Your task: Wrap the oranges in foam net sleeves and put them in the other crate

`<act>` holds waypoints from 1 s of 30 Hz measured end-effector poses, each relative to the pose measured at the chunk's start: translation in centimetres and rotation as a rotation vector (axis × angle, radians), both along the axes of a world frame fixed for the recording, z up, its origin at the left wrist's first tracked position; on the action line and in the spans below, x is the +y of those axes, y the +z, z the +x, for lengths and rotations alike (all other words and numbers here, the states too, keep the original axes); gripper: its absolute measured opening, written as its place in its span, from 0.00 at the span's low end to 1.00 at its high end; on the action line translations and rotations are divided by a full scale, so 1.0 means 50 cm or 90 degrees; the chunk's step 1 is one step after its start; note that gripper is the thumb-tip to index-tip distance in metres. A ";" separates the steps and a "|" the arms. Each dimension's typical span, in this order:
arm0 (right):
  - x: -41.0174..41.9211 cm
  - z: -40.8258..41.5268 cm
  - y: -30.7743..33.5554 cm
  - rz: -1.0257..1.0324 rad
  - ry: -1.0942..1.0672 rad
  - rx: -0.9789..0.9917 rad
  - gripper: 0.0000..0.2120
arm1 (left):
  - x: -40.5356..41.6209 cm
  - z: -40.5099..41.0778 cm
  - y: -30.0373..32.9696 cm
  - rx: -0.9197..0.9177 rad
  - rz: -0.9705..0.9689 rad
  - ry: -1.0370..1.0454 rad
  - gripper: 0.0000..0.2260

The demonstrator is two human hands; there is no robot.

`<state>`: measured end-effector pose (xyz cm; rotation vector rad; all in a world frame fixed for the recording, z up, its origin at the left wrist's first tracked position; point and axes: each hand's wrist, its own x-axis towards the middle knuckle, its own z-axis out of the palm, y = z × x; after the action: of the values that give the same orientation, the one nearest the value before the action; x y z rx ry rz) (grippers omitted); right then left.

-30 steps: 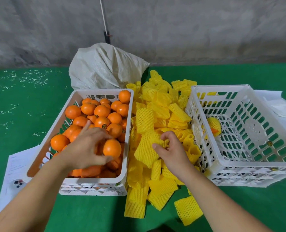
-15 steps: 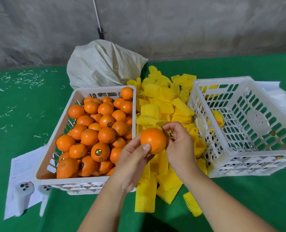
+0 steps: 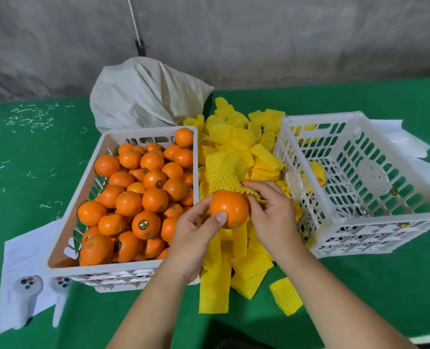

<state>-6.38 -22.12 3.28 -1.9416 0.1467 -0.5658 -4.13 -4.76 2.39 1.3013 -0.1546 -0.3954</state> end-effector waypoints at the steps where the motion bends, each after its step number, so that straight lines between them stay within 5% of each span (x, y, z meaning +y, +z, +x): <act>1: -0.008 -0.005 0.004 0.006 0.004 -0.011 0.15 | -0.008 0.002 0.000 0.009 0.014 0.040 0.32; 5: -0.016 -0.024 0.006 -0.009 0.040 -0.051 0.21 | -0.041 0.011 -0.008 0.002 0.006 0.161 0.31; 10: -0.019 -0.042 -0.020 -0.077 0.051 -0.087 0.15 | -0.094 -0.002 -0.018 0.013 -0.043 0.287 0.25; 14: -0.040 -0.035 -0.025 -0.083 0.065 -0.051 0.16 | -0.104 -0.024 -0.034 -0.001 -0.090 0.153 0.23; 18: -0.067 -0.034 -0.015 -0.152 0.080 -0.043 0.25 | -0.085 -0.024 -0.050 -0.158 0.084 0.050 0.37; 25: -0.061 -0.055 -0.017 -0.203 0.143 -0.105 0.13 | -0.092 -0.016 -0.044 -0.216 0.151 0.236 0.26; 30: -0.052 -0.051 0.015 0.264 0.197 0.101 0.26 | -0.089 -0.012 -0.040 -0.261 0.198 0.238 0.31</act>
<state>-8.91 -24.72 4.01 -1.5610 0.0556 -0.1577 -4.75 -9.22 0.41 1.6711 -0.1933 0.1785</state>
